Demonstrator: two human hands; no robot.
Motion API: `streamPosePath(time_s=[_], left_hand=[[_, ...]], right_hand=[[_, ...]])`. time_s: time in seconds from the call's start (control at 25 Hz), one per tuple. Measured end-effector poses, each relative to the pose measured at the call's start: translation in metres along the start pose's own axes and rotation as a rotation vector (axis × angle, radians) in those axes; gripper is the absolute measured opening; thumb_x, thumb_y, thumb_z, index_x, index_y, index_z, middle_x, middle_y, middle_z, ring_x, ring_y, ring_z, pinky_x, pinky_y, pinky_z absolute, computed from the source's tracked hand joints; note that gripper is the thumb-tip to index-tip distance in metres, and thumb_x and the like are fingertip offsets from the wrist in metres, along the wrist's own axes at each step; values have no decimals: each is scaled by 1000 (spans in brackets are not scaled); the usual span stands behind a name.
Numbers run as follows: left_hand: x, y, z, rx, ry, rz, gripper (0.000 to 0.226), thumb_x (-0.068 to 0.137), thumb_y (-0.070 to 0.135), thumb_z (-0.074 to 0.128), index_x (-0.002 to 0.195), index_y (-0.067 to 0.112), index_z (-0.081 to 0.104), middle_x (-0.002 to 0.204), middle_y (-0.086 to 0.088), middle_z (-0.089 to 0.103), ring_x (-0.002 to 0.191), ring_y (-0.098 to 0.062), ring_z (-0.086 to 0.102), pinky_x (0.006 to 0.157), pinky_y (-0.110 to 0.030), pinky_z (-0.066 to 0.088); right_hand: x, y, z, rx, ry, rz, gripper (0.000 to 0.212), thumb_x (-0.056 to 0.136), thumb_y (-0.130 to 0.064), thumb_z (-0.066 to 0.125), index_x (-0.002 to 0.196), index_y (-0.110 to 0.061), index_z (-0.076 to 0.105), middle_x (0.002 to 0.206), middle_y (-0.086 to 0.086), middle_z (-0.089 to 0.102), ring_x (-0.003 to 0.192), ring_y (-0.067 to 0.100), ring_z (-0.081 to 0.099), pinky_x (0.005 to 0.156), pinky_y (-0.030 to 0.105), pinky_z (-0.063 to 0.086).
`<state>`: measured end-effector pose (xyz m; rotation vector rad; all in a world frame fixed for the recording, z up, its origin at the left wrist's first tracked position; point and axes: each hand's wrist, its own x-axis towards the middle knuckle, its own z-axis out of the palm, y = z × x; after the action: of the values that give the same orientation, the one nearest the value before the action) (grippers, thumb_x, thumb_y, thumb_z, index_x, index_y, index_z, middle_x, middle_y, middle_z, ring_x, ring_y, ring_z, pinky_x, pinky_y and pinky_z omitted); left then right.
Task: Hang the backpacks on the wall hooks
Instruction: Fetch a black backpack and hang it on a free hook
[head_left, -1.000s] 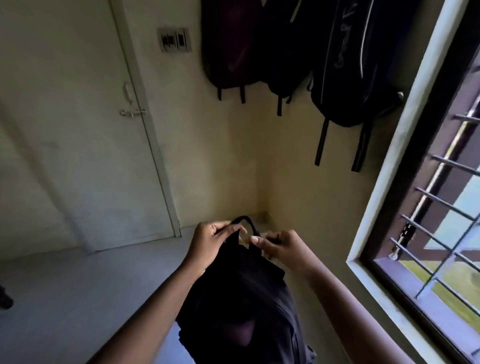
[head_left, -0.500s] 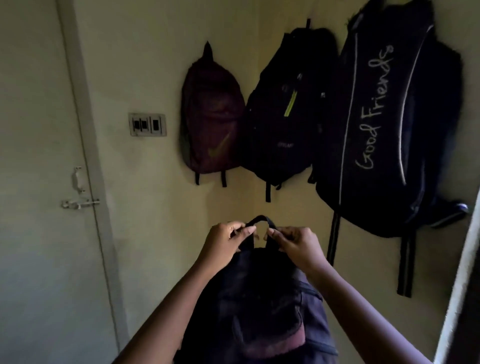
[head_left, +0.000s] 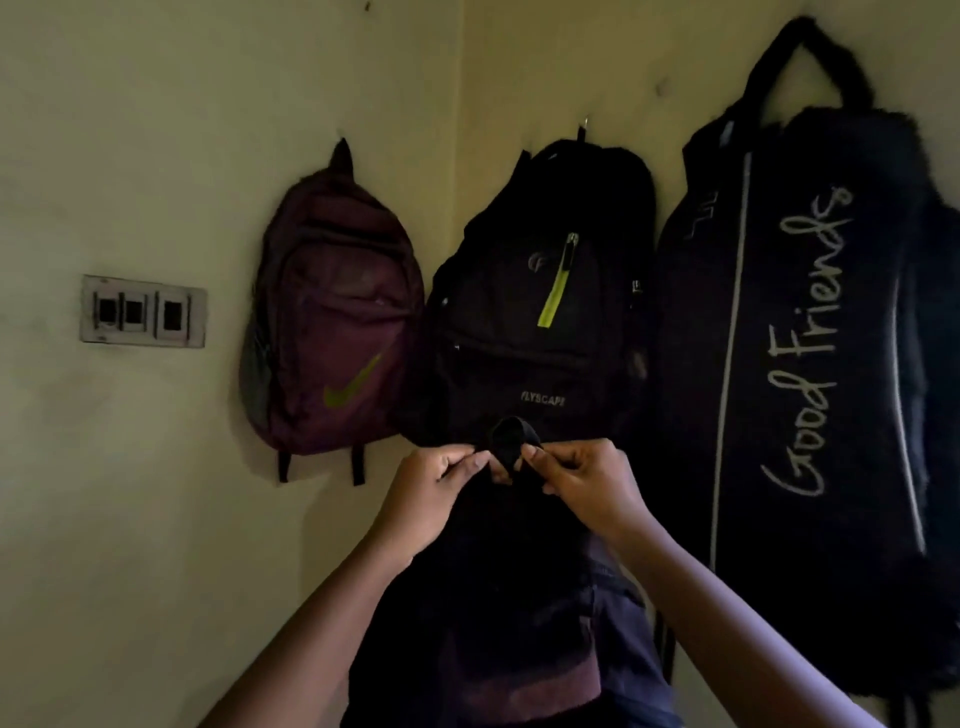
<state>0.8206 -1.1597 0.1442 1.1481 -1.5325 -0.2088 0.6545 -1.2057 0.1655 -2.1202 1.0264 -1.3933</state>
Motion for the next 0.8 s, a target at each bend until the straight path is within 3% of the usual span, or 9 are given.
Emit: streamPosePath(time_s=[0.04, 0.08, 0.16, 0.2, 0.28, 0.4, 0.52, 0.68, 0.8], left_hand=[[16, -5, 0, 10, 16, 30, 36, 93, 33, 50, 61, 25, 65, 51, 9, 46, 57, -3, 48, 57, -26, 33], [28, -9, 0, 15, 30, 50, 37, 93, 36, 49, 65, 18, 65, 57, 4, 45, 59, -10, 46, 58, -32, 34], [54, -9, -1, 63, 89, 120, 41, 92, 38, 48, 79, 3, 64, 68, -19, 59, 64, -22, 57, 62, -40, 43], [67, -6, -3, 82, 114, 162, 40, 93, 36, 48, 78, 2, 63, 72, -20, 62, 66, -25, 60, 64, -40, 45], [89, 4, -9, 106, 145, 253, 36, 94, 31, 48, 70, 5, 57, 62, -13, 55, 59, -22, 55, 57, -32, 40], [117, 19, -22, 116, 176, 363, 39, 95, 30, 47, 58, 17, 45, 51, -2, 40, 50, -17, 44, 51, -28, 29], [141, 31, -38, 80, 181, 445, 40, 95, 33, 44, 57, 23, 38, 50, 5, 34, 47, -10, 38, 49, -24, 26], [178, 50, -59, 19, 171, 574, 34, 94, 35, 44, 63, 22, 48, 54, 7, 45, 51, -6, 45, 52, -18, 33], [203, 75, -63, 24, 226, 686, 29, 95, 37, 42, 75, 20, 55, 64, 11, 51, 64, -7, 52, 60, -24, 37]], right_hand=[[14, 0, 1, 5, 12, -22, 19, 86, -33, 64, 82, -22, 78, 42, -13, 60, 44, -6, 56, 44, 9, 38], [24, 0, 1, 10, 26, -34, 19, 86, -33, 63, 80, -23, 78, 42, -14, 59, 43, -4, 54, 44, 11, 38], [40, -6, 1, 56, 60, -47, 20, 87, -32, 62, 76, -25, 77, 46, -15, 62, 47, -4, 56, 45, 10, 40], [48, -12, 0, 83, 82, -46, 19, 88, -31, 61, 76, -27, 76, 49, -16, 65, 49, -6, 58, 46, 8, 41], [63, -27, -2, 82, 134, -66, 20, 88, -32, 60, 74, -30, 74, 59, -11, 71, 56, -4, 62, 51, 12, 45], [81, -54, -7, 12, 214, -98, 20, 88, -34, 59, 73, -33, 72, 74, 7, 75, 67, 24, 67, 59, 28, 47], [97, -83, -12, -108, 292, -133, 21, 89, -33, 59, 70, -34, 68, 79, 17, 73, 75, 37, 67, 59, 30, 46], [117, -122, -25, -279, 383, -136, 26, 90, -32, 58, 68, -24, 70, 51, -5, 58, 44, 1, 51, 40, 9, 34], [132, -153, -41, -384, 431, -118, 27, 90, -33, 57, 69, -27, 71, 55, -8, 59, 55, 6, 54, 45, 13, 37]])
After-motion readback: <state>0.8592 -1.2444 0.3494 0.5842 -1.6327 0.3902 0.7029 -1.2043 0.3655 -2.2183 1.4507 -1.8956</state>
